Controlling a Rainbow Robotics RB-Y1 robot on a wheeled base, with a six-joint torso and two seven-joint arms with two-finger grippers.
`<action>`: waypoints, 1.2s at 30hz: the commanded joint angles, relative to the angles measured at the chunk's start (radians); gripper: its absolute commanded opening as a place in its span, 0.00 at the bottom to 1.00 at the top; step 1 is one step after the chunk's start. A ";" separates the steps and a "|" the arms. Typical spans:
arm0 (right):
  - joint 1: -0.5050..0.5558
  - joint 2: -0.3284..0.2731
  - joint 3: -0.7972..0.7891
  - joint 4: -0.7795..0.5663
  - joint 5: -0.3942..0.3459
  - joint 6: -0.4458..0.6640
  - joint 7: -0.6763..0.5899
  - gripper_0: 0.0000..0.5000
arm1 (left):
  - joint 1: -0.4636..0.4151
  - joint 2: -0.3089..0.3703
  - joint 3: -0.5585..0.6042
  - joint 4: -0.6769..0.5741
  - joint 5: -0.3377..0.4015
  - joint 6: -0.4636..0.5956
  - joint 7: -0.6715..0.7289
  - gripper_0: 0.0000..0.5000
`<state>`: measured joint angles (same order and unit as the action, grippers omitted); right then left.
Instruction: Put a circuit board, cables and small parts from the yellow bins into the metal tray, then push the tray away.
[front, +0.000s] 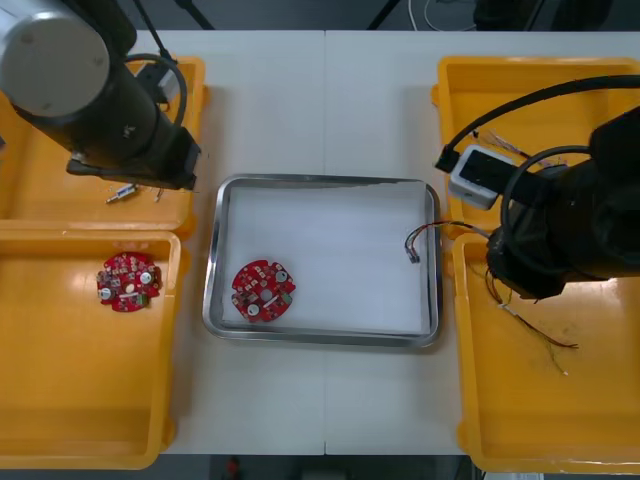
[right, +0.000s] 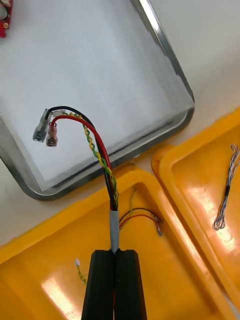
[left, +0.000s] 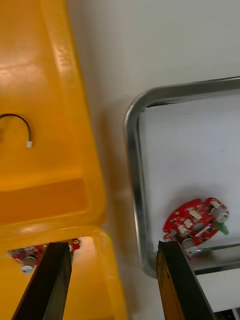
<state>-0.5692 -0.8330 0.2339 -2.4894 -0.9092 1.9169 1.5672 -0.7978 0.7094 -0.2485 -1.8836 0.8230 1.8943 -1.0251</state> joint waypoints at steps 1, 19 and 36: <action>-0.132 0.049 0.142 -0.008 0.050 0.003 0.027 0.00 | -0.046 0.065 0.095 0.083 -0.009 -0.001 -0.101 1.00; -0.233 0.239 0.415 0.202 0.222 0.003 0.298 0.00 | -0.146 0.087 0.115 0.570 -0.079 -0.340 -0.414 1.00; -0.233 0.290 0.561 0.420 0.288 -0.191 0.375 0.00 | -0.150 0.078 0.115 0.807 -0.084 -0.670 -0.690 1.00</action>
<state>-0.7714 -0.5707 0.7676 -2.0855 -0.6245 1.7531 1.9313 -0.8963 0.7531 -0.1548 -1.0970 0.7396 1.2660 -1.5951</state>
